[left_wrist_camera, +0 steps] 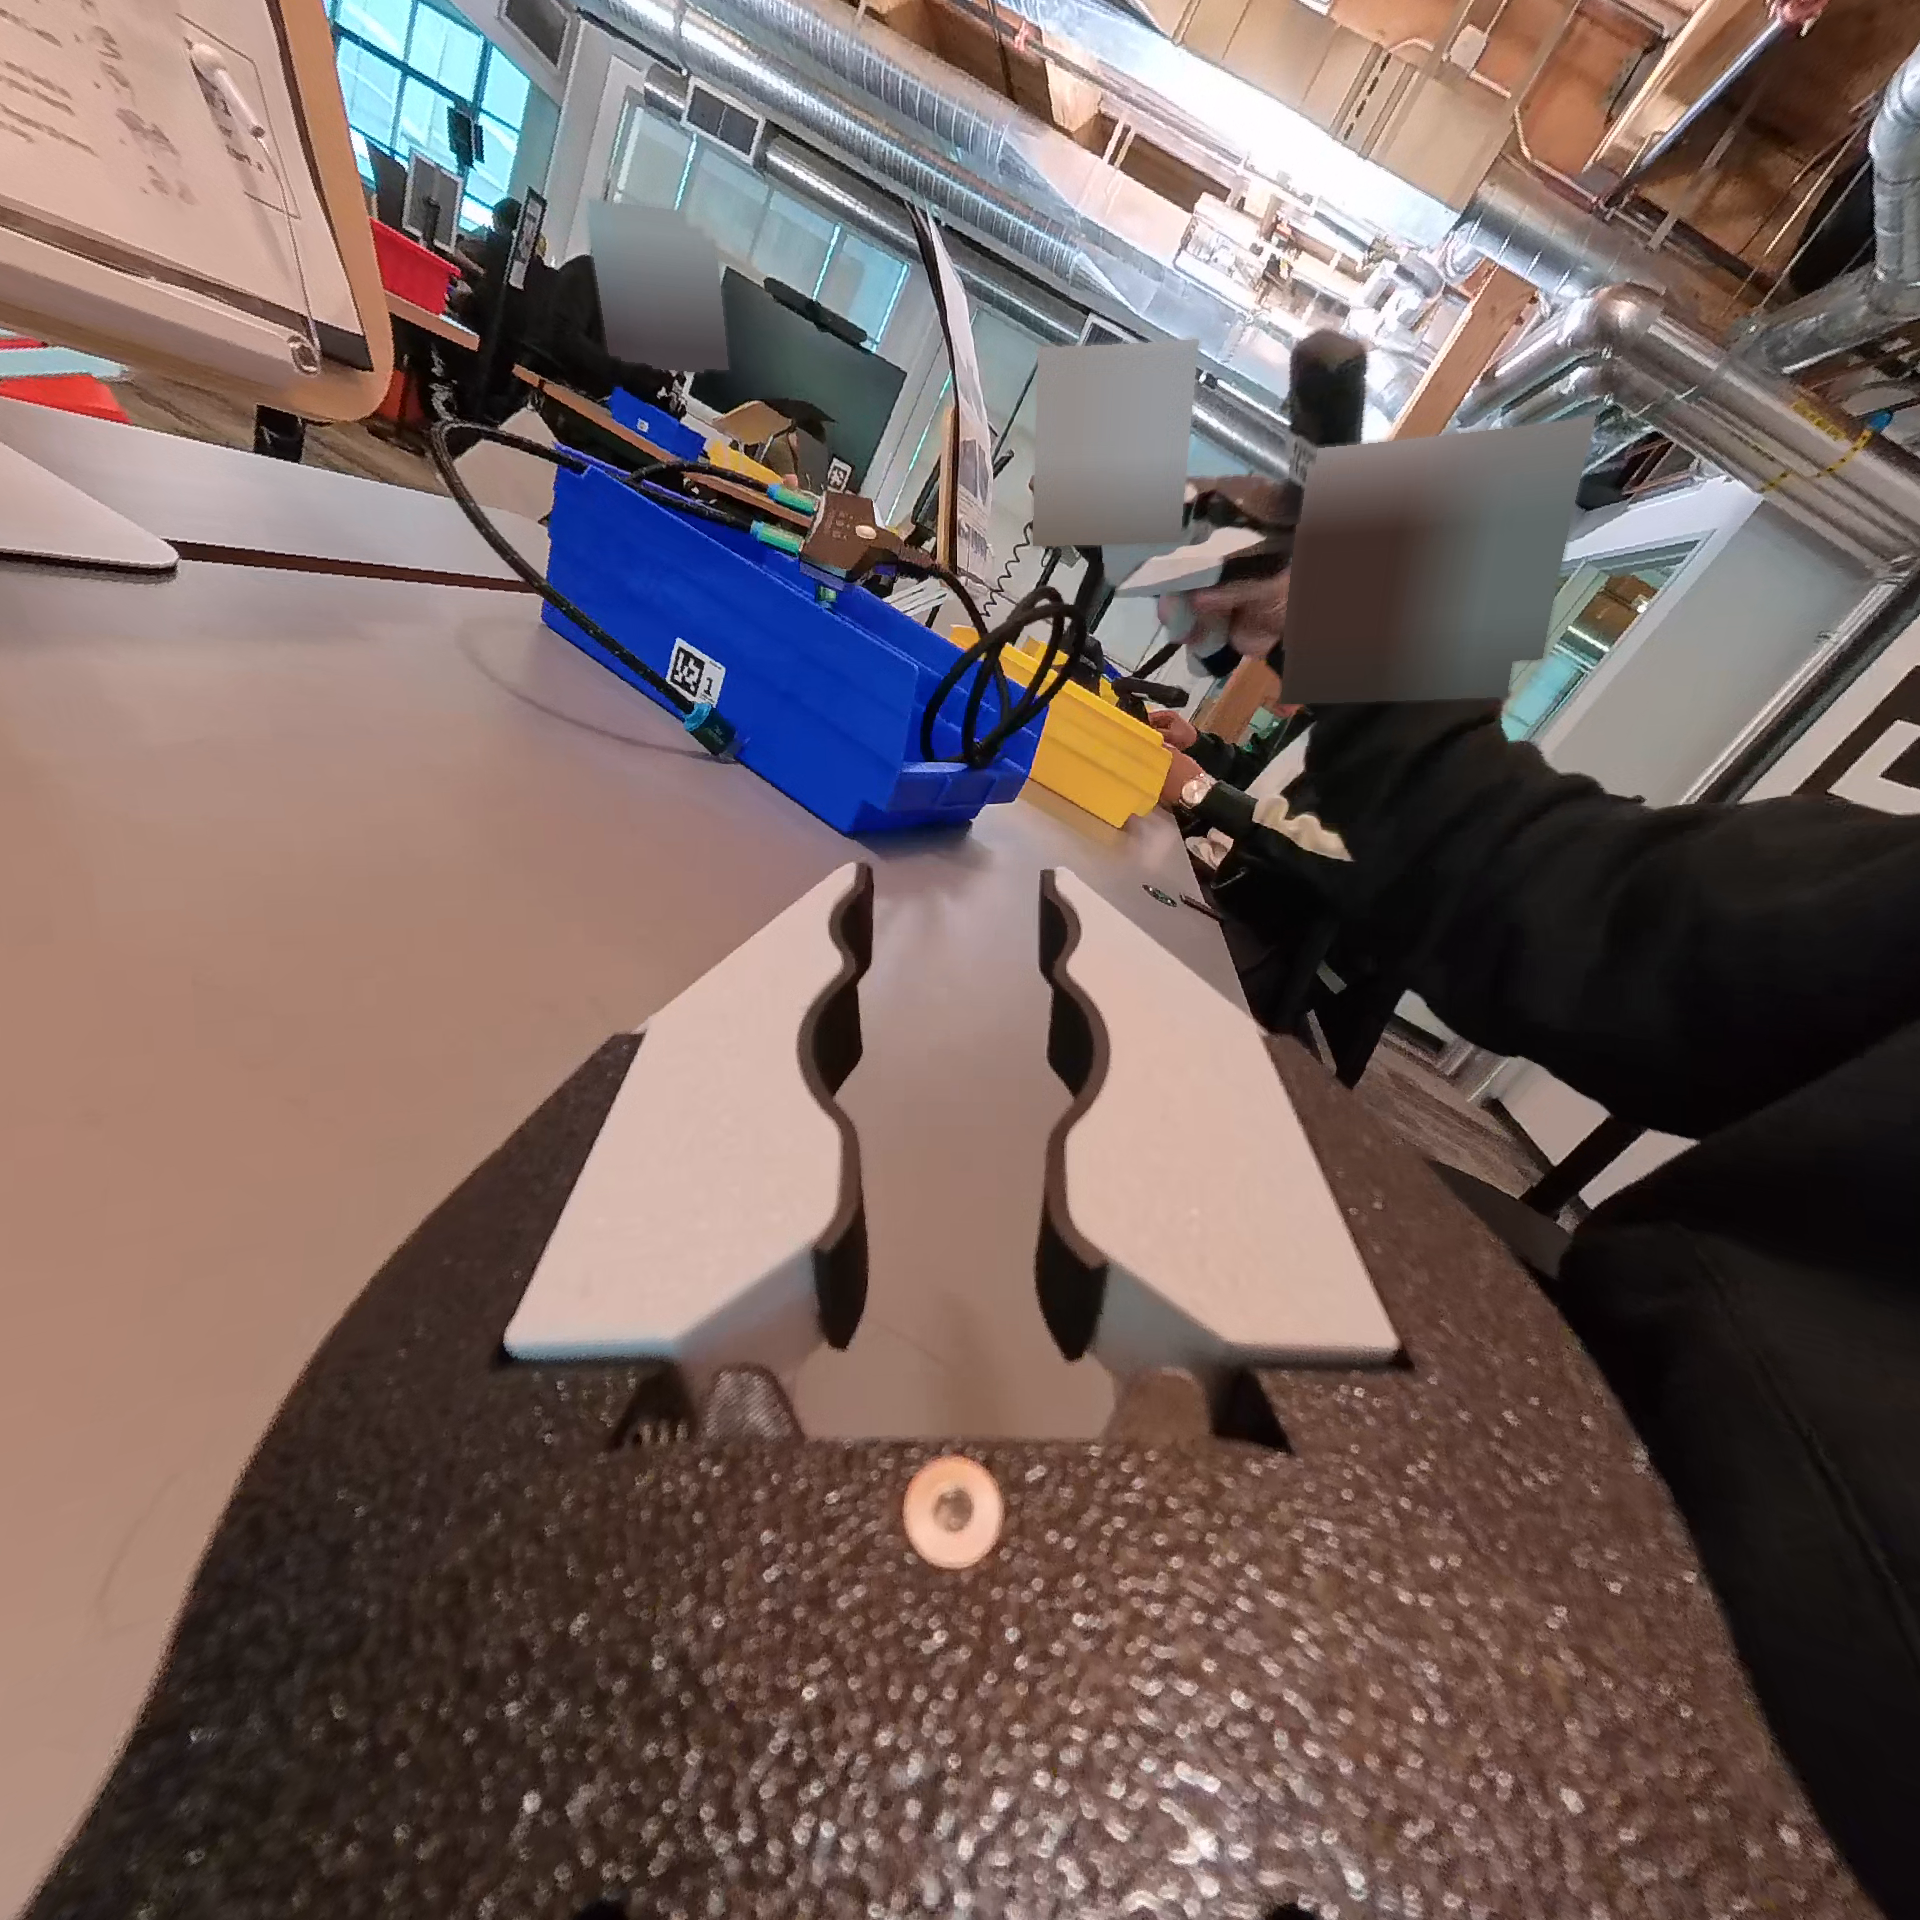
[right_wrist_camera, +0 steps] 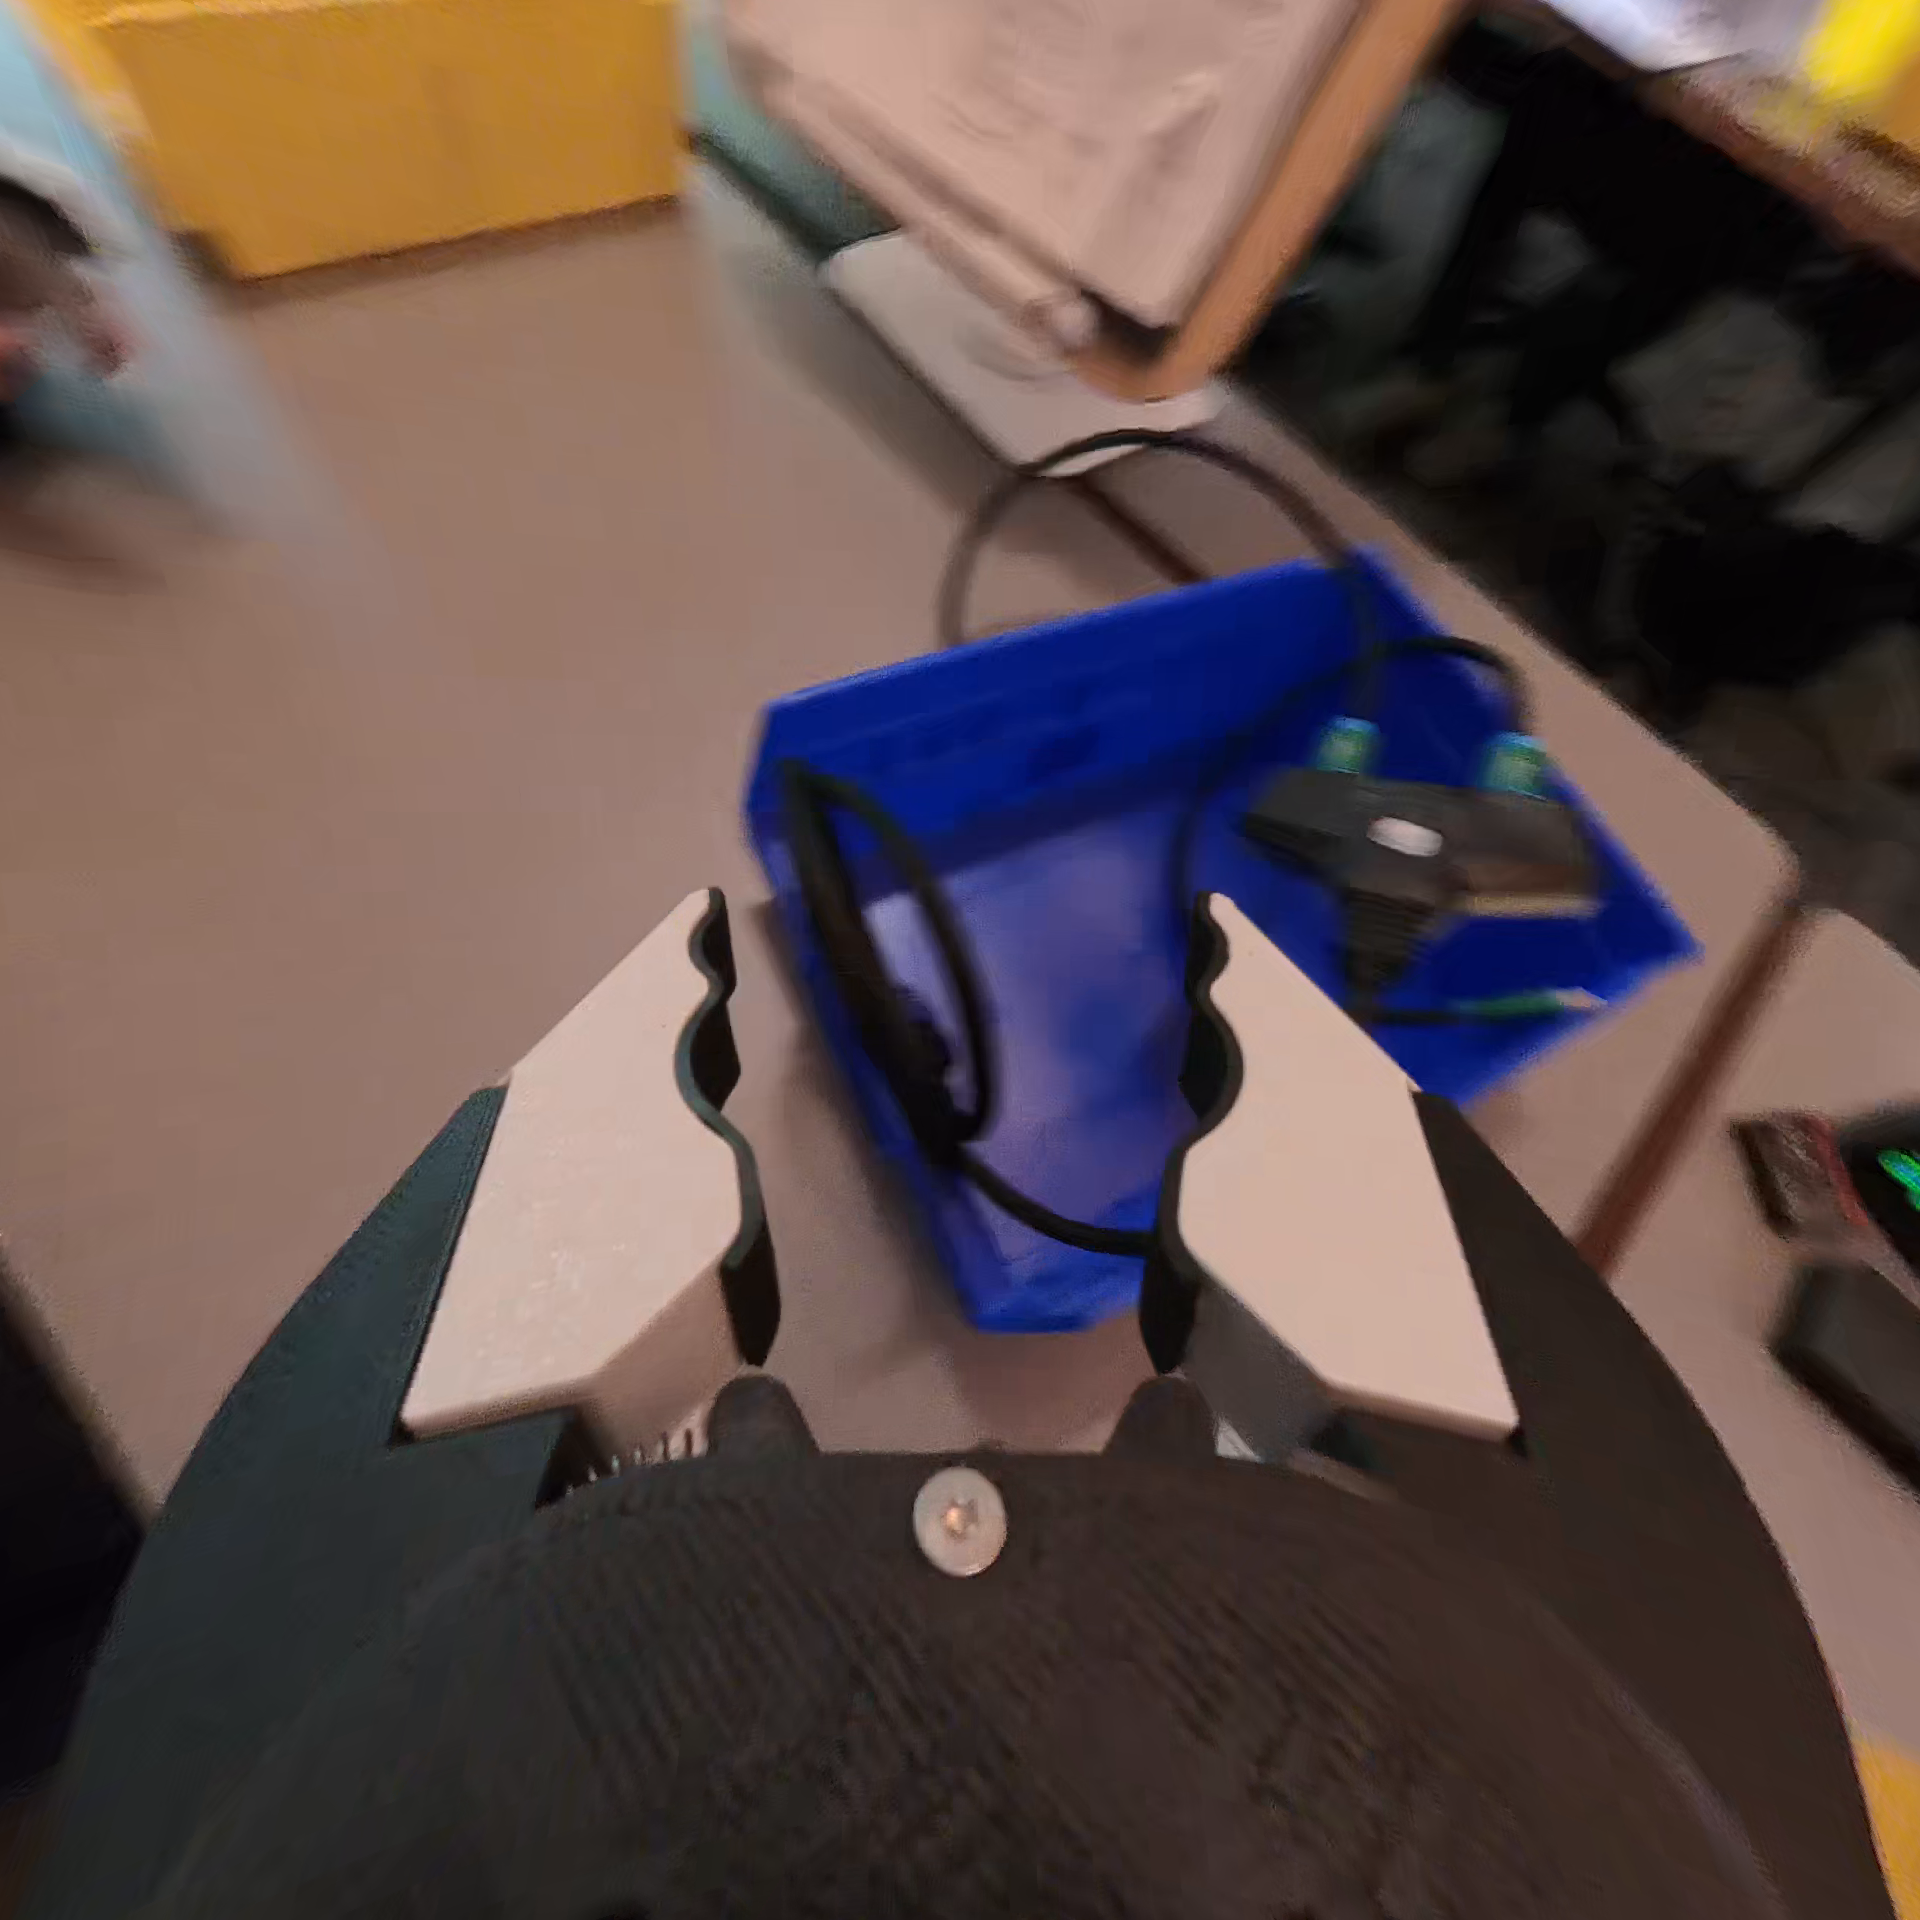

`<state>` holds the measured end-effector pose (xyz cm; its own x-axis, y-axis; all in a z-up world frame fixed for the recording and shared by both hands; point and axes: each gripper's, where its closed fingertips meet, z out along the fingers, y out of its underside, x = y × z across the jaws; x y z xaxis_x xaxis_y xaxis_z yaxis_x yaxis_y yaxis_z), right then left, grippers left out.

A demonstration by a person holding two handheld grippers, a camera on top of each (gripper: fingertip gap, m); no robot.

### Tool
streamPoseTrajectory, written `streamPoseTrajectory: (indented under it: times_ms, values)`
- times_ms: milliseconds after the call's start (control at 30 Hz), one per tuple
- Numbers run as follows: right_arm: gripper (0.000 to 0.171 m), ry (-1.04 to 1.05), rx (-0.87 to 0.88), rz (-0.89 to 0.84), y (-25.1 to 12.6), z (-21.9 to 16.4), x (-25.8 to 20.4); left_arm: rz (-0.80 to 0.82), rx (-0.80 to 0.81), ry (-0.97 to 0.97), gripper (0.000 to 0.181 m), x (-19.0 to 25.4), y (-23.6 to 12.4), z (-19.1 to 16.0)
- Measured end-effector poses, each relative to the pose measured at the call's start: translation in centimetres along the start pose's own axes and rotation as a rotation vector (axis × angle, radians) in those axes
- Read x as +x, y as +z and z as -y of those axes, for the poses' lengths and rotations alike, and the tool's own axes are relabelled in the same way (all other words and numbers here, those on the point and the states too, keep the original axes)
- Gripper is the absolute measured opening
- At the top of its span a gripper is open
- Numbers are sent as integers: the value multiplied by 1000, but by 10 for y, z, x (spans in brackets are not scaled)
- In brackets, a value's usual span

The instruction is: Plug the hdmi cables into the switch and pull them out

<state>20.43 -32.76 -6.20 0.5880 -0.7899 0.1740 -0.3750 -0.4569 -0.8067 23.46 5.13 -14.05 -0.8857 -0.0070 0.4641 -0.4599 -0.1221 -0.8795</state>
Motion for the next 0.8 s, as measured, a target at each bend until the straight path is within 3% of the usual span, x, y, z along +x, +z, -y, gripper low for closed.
streamPoseTrajectory:
  times_ms: [33,100,167,200,267,333,467,600,700,767,800]
  values:
    - [87,-39,-61,77,7,-2,-17,-3,-7,-1,29,1,1,-1]
    - [86,-120,-252,68,27,-23,-20,-16,-15,-8,29,3,2,-3]
    - [58,-165,-401,45,44,-44,-10,-24,-13,-13,29,4,2,-3]
    - [46,-127,-396,49,50,-43,-8,-23,-4,-13,29,4,1,-2]
    - [22,-12,-378,-119,51,-36,23,-19,25,-15,29,3,-2,2]
    - [0,57,-392,-425,40,-40,65,-17,48,-20,29,3,-4,5]
    - [0,-98,-535,-570,59,-68,60,-24,24,-19,29,4,-2,2]
    - [0,-107,-570,-487,79,-67,45,-29,15,-16,28,5,-1,0]
    - [31,3,-693,-335,85,-80,43,-30,21,-19,29,5,-2,1]
    - [73,82,-742,-272,78,-72,41,-30,17,-15,29,5,-1,1]
    - [85,89,-691,-318,73,-50,50,-31,18,-14,29,6,-2,1]
